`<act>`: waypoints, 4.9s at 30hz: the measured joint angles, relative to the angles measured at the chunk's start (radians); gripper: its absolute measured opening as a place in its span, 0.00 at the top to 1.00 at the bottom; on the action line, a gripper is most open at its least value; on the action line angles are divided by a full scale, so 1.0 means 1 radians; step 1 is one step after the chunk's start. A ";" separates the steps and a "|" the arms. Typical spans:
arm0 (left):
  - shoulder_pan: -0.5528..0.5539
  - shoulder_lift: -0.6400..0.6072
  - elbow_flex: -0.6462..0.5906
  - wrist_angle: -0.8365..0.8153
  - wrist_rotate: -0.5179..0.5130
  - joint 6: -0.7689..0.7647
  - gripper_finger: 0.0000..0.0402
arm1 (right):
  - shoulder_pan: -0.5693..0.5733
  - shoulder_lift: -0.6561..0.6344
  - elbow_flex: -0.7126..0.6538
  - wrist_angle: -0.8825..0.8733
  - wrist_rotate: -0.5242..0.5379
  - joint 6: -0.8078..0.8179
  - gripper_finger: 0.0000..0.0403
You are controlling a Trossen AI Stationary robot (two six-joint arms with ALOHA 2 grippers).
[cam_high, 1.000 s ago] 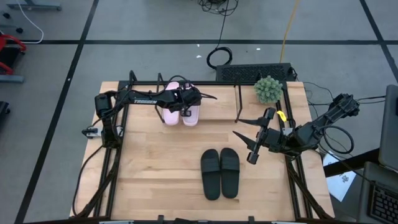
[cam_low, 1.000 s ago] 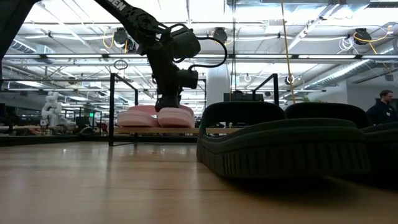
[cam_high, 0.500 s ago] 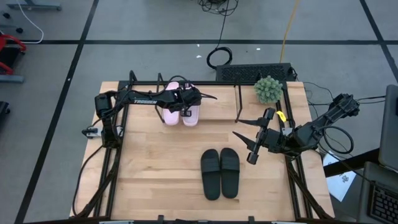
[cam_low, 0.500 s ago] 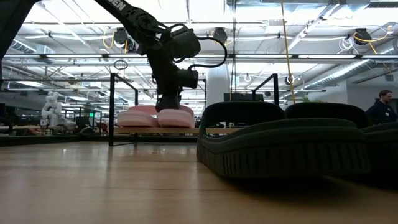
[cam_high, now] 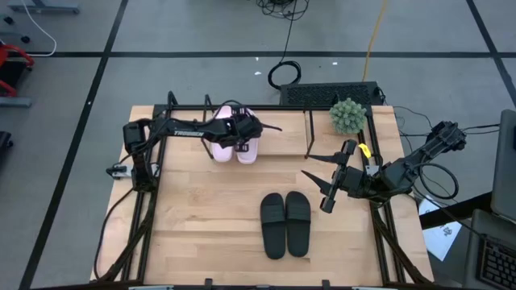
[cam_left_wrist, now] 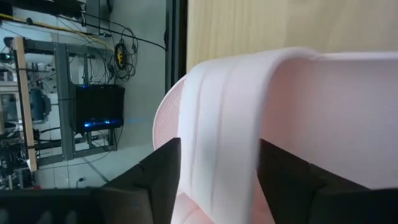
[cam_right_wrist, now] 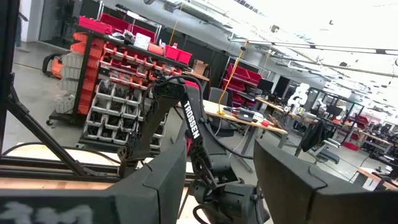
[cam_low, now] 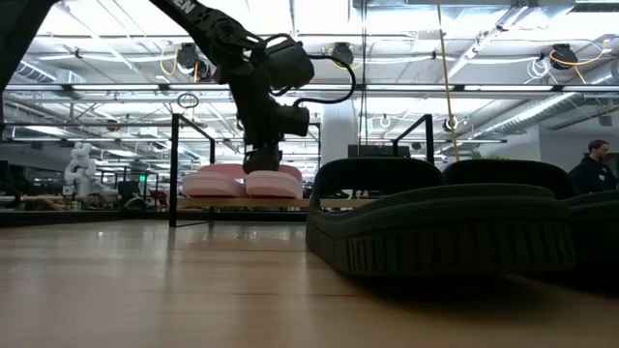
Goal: Pick and place slides into the shelf
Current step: Put the pink slipper on the shelf, then put the left black slipper on the shelf
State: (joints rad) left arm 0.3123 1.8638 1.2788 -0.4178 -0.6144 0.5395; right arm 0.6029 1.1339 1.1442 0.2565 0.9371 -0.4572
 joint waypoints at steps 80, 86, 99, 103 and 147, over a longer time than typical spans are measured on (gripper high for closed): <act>-1.021 -0.345 0.407 -0.918 -0.076 -1.375 0.64 | -0.051 0.841 0.487 -1.142 -0.605 0.857 0.56; -1.021 -0.345 0.407 -0.918 -0.094 -1.356 0.64 | -0.084 0.842 0.419 -1.069 -0.595 0.854 0.56; -1.021 -0.345 0.407 -0.925 -0.094 -1.346 0.64 | -0.164 0.841 0.323 -0.954 -0.500 0.774 0.56; -1.021 -0.345 0.407 -0.925 -0.094 -1.340 0.64 | -0.177 0.842 0.322 -0.956 -0.461 0.762 0.56; -1.020 -0.345 0.407 -0.926 -0.114 -1.304 0.64 | -0.229 0.626 0.479 -1.066 -0.099 0.437 1.00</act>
State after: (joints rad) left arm -0.7082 1.5185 1.6859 -1.3437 -0.7279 -0.7641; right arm 0.3741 1.7599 1.6234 -0.8092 0.8379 -0.0200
